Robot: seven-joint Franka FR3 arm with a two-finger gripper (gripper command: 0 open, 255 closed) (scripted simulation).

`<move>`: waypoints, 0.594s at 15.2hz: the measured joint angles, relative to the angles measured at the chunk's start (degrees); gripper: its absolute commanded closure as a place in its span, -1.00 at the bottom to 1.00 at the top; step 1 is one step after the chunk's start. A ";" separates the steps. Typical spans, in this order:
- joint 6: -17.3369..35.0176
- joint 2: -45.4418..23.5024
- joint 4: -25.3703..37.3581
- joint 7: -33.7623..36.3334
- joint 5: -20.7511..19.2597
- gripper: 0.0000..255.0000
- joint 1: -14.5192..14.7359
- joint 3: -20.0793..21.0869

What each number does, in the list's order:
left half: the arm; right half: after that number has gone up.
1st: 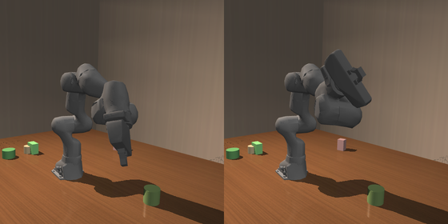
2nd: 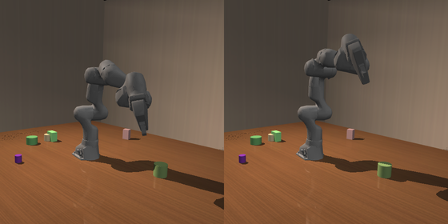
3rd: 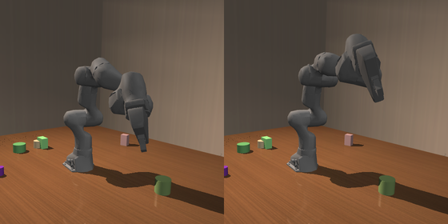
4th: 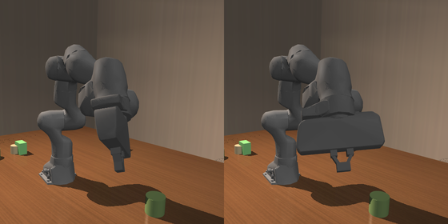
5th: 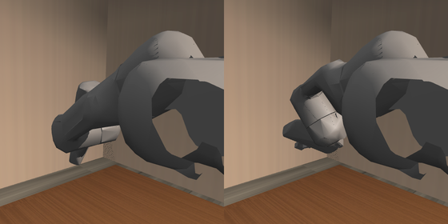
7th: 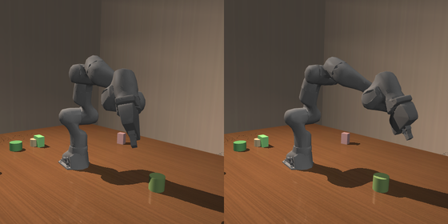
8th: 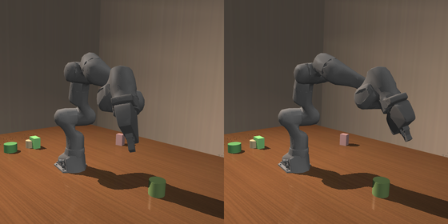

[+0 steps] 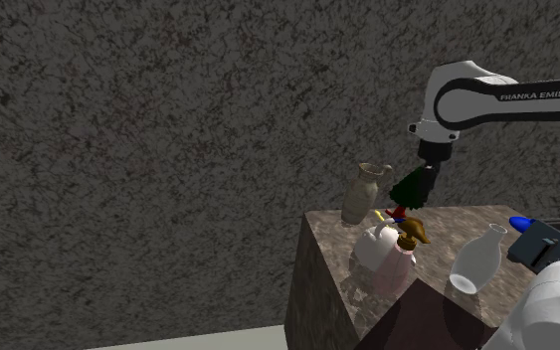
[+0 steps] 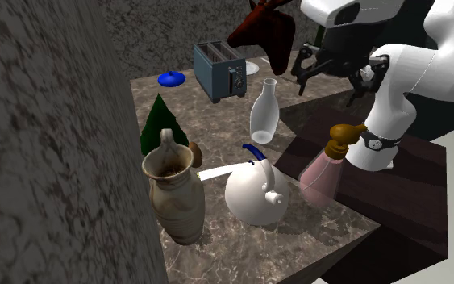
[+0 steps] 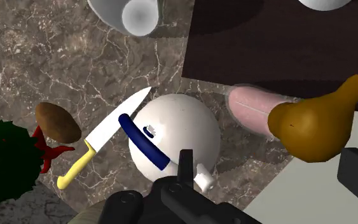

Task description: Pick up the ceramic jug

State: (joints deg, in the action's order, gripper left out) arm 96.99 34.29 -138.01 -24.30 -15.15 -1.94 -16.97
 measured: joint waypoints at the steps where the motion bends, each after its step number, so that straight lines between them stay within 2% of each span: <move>1: 1.44 -1.21 0.47 -2.17 -0.75 -1.00 -0.01 -1.36; 5: 6.80 -6.88 3.66 -11.15 -2.56 -1.00 0.43 -6.64; 9: 12.25 -14.45 8.48 -20.02 -1.76 -1.00 1.82 -11.51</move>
State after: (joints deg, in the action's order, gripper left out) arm 109.24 19.84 -129.52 -44.32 -16.91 -0.12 -28.48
